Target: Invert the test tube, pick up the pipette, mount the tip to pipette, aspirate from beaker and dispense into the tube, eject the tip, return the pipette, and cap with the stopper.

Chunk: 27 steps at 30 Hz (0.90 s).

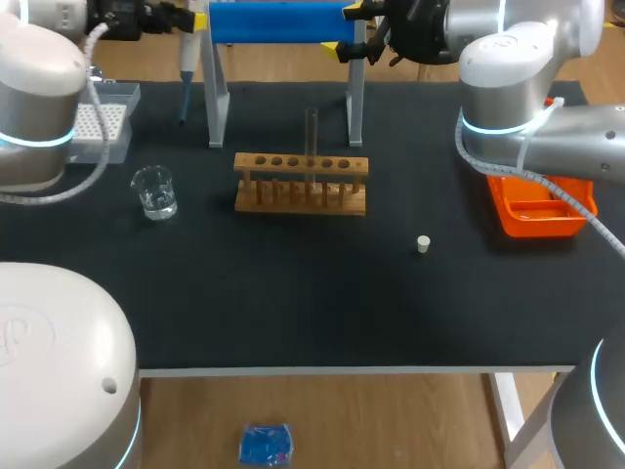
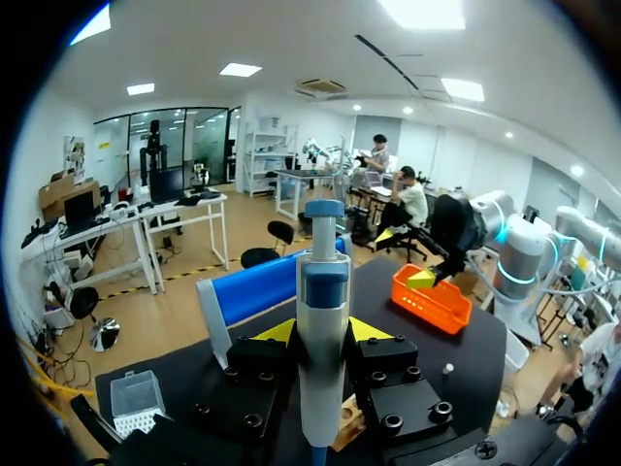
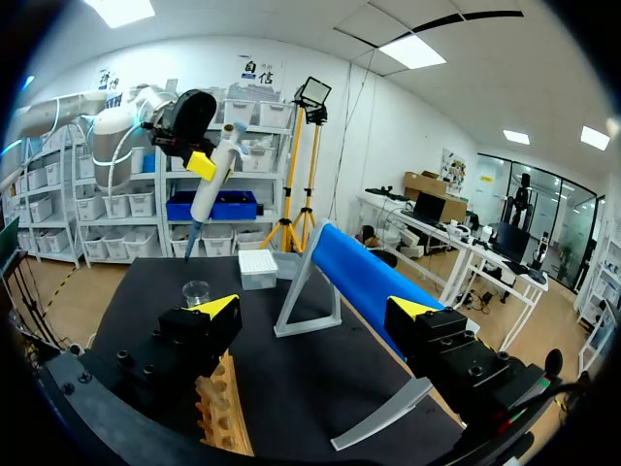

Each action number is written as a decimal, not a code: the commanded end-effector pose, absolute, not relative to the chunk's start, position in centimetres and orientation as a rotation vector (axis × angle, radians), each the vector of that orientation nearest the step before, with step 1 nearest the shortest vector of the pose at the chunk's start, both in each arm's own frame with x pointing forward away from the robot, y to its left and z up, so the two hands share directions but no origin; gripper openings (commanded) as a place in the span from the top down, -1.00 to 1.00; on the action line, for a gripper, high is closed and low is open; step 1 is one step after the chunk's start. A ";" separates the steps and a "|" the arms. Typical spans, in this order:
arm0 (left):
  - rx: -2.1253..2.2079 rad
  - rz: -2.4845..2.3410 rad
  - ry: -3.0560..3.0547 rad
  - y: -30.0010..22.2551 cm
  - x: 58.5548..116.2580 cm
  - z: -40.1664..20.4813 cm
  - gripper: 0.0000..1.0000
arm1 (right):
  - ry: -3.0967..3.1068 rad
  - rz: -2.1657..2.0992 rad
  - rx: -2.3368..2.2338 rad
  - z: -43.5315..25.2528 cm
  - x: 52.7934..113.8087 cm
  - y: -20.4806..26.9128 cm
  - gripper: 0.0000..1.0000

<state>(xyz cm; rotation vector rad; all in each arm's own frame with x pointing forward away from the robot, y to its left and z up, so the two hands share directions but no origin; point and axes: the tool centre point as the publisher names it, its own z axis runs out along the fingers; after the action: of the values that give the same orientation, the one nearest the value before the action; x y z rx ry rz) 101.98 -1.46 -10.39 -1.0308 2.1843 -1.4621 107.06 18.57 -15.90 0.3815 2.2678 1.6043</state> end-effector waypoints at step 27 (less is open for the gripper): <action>-1.254 -1.293 1.973 -5.8 108.0 -14.1 1.00 | 2.275 1.602 0.380 -15.8 107.1 18.5 -1.00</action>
<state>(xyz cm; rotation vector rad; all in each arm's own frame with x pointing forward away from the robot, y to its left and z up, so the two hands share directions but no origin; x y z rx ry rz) 107.32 -5.01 -13.67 -1.2325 2.0027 -1.3262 107.06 18.57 -15.90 0.3817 2.2679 1.6042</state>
